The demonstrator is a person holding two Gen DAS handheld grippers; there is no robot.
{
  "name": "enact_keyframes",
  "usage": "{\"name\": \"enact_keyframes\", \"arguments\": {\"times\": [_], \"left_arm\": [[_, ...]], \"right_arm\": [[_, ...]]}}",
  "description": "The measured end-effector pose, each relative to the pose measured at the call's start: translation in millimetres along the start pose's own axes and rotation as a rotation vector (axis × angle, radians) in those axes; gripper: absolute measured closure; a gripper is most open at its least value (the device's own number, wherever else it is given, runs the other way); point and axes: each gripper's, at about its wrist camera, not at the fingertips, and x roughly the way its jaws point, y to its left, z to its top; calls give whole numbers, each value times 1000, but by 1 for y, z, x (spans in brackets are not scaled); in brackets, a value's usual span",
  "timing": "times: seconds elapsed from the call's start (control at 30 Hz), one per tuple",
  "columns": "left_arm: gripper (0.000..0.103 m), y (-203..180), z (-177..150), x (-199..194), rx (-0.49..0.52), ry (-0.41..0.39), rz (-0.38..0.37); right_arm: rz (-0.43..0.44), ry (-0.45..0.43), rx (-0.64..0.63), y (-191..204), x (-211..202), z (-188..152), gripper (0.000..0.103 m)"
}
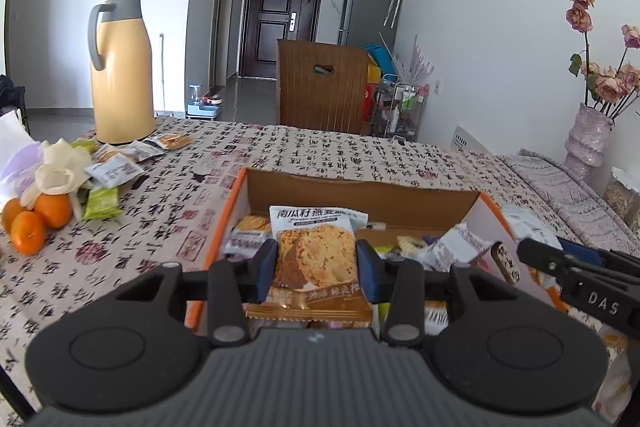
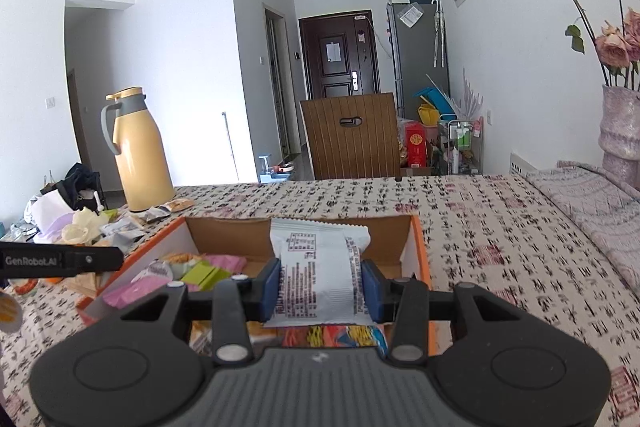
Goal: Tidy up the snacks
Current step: 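Carry both packets over the box and open both tools to drop them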
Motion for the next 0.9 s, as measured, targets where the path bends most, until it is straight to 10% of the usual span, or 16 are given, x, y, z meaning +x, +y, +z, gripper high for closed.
{"name": "enact_keyframes", "arguments": {"times": [0.9], "left_arm": [[59, -3, -16, 52, -42, -110, -17]], "right_arm": [[-8, -45, 28, 2, 46, -18, 61]]}}
